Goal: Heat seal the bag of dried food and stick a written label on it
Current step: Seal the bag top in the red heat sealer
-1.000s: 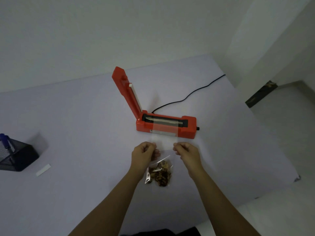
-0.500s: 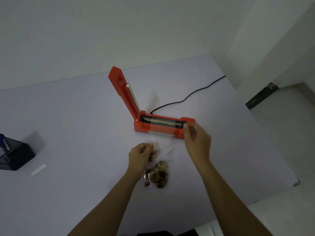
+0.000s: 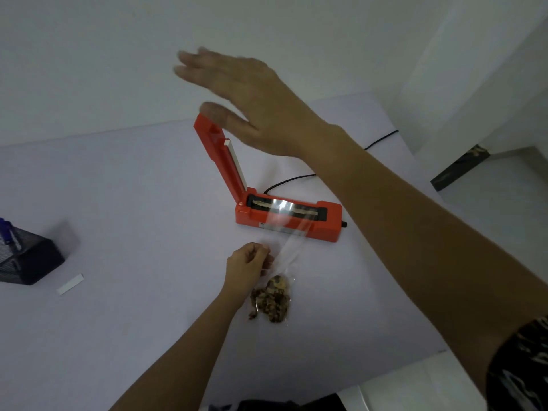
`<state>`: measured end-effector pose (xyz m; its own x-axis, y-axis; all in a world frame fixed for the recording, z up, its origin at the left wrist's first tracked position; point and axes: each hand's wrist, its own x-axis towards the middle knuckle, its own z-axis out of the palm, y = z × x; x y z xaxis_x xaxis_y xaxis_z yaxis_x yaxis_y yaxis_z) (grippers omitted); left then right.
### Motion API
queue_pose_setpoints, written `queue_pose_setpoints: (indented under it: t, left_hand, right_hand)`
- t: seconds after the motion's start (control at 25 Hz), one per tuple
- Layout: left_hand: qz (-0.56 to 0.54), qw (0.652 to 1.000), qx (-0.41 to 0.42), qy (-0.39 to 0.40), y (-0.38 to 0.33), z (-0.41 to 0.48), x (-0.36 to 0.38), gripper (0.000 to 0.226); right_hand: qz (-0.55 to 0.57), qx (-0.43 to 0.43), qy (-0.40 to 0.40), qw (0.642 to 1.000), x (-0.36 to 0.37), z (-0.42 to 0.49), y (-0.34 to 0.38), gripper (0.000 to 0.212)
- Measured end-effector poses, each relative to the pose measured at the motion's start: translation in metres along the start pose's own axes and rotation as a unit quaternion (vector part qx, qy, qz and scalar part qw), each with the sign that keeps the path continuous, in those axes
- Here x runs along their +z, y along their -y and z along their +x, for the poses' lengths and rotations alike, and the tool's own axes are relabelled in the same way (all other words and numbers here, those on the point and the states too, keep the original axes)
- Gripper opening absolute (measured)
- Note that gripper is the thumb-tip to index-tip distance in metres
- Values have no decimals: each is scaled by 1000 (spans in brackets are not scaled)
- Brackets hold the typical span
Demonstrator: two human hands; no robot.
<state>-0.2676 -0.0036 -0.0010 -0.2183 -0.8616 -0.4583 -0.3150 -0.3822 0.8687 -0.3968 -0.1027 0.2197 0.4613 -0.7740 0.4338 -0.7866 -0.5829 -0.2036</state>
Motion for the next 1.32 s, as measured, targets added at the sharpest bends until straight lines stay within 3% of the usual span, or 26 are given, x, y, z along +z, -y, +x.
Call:
queue_pose_setpoints:
  t: [0.16, 0.48, 0.88, 1.16, 1.32]
  left_hand:
    - [0, 1000, 8, -9, -2, -2, -1, 21]
    - [-2, 1000, -6, 6, -9, 1, -1, 27]
    - [-20, 999, -40, 6, -22, 1, 0, 27]
    - [-22, 999, -45, 2, -23, 3, -1, 28]
    - [-17, 999, -45, 3, -22, 4, 1, 29]
  right_hand:
    - [-84, -41, 111, 989, 8, 13, 3, 50]
    - [-151, -57, 199, 967, 17, 24, -1, 50]
    - [-166, -56, 258, 950, 22, 27, -1, 48]
    - [-162, -52, 217, 961, 17, 13, -7, 39]
    - [-86, 16, 231, 969, 5, -12, -14, 48]
